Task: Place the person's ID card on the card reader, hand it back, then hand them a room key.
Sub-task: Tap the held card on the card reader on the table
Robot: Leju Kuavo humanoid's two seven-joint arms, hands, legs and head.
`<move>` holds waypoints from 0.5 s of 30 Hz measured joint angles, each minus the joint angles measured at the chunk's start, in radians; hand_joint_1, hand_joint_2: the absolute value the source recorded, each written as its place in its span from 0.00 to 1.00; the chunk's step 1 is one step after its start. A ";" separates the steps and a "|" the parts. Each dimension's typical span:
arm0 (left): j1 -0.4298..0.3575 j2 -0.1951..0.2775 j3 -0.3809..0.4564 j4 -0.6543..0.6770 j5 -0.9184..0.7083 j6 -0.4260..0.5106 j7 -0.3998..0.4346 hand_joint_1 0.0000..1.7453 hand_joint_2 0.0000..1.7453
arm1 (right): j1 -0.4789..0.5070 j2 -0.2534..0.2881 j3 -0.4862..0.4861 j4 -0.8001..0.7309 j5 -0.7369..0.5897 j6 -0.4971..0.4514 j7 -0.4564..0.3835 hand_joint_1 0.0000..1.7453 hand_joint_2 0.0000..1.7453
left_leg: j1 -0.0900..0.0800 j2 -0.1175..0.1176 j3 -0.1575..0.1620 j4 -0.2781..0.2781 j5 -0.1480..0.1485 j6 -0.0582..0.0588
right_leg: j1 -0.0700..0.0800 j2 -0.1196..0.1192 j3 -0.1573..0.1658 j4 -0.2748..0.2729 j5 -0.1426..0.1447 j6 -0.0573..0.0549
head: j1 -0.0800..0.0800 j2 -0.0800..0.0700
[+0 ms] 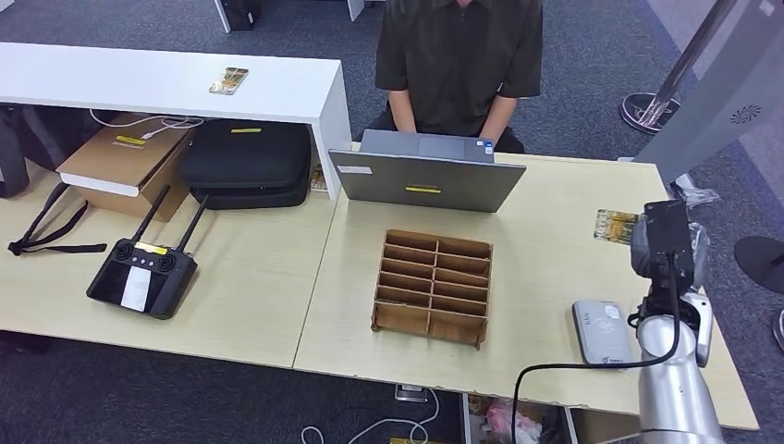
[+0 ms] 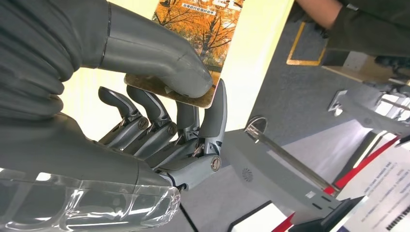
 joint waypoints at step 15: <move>0.003 -0.004 0.021 0.000 0.015 0.010 -0.009 0.00 0.00 | 0.188 -0.008 -0.116 -0.120 0.014 0.012 0.025 1.00 1.00 | 0.000 0.000 -0.001 0.000 -0.001 0.000 | 0.000 0.000 0.000 0.000 0.000 0.000 | 0.000 0.000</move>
